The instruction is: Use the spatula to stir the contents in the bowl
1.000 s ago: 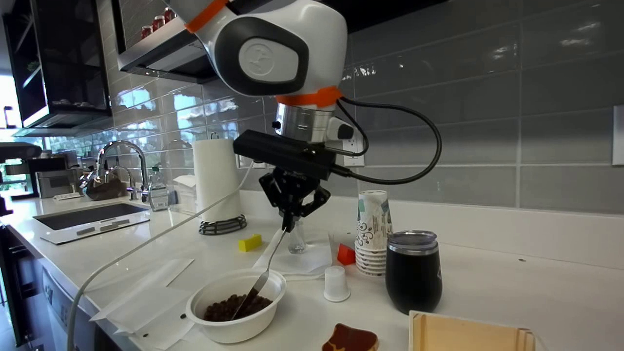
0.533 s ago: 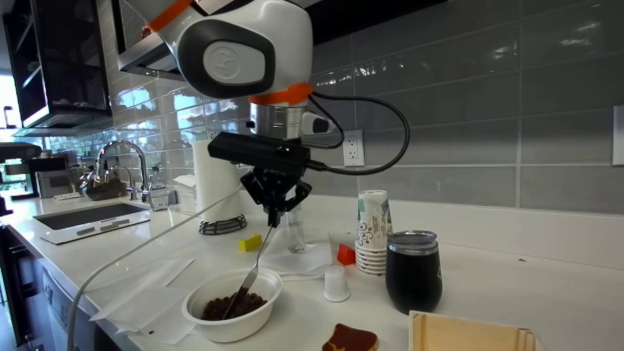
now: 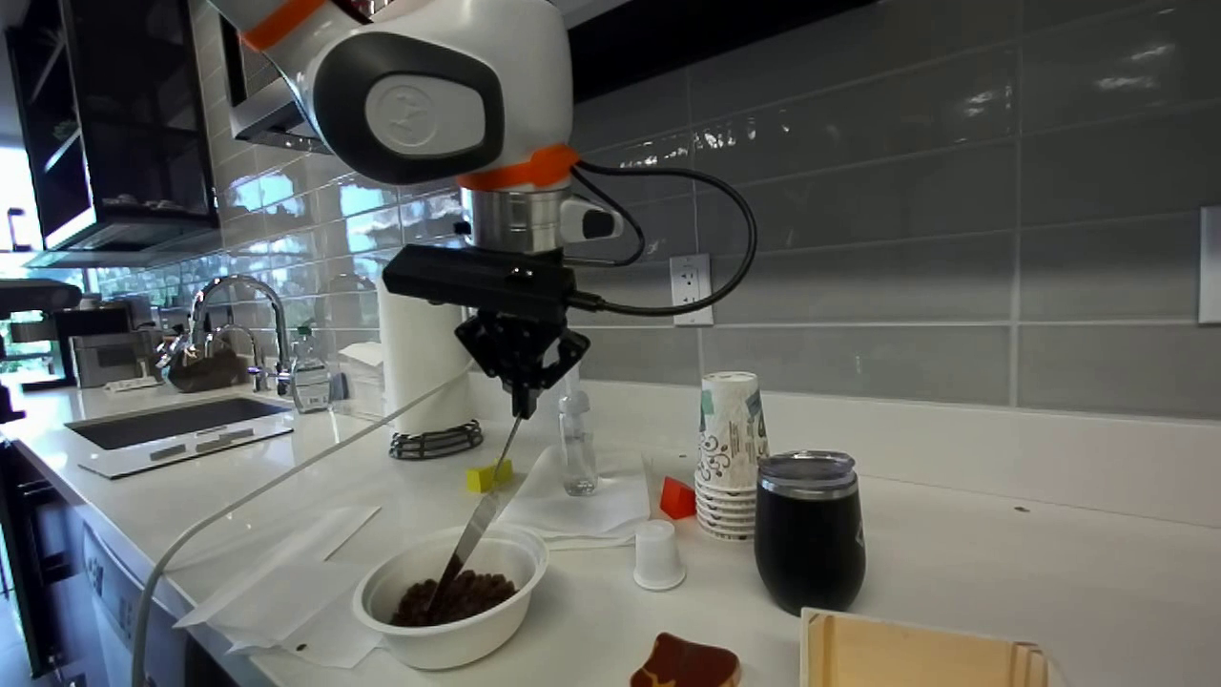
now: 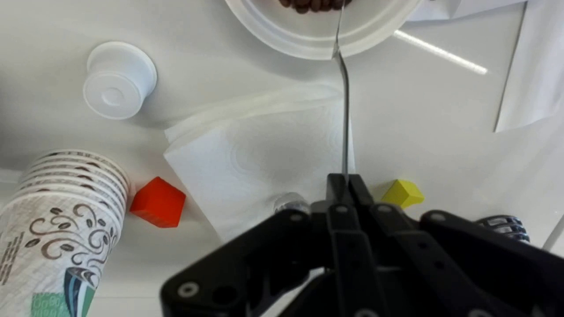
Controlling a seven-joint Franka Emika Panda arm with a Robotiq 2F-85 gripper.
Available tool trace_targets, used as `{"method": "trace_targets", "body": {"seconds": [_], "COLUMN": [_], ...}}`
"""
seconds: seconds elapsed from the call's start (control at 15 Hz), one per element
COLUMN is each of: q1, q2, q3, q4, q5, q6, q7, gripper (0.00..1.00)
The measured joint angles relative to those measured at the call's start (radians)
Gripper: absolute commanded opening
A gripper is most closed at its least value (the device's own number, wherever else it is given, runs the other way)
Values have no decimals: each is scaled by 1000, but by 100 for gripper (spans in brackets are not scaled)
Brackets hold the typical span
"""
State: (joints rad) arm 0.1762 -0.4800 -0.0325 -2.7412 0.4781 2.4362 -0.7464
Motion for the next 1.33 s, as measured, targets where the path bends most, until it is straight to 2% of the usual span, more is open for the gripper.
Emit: {"method": "trace_targets", "body": {"seconds": [0.4, 0.73, 1.07, 1.33], "q1": [16, -86, -216, -223], "q2": [-3, 23, 28, 27], "q3": [12, 133, 254, 275], "q4": [-1, -1, -2, -2], "q5": [-7, -39, -118, -120], "q6": [168, 292, 301, 234], "q7": [91, 163, 191, 150], "gripper": [1, 1, 1, 1]}}
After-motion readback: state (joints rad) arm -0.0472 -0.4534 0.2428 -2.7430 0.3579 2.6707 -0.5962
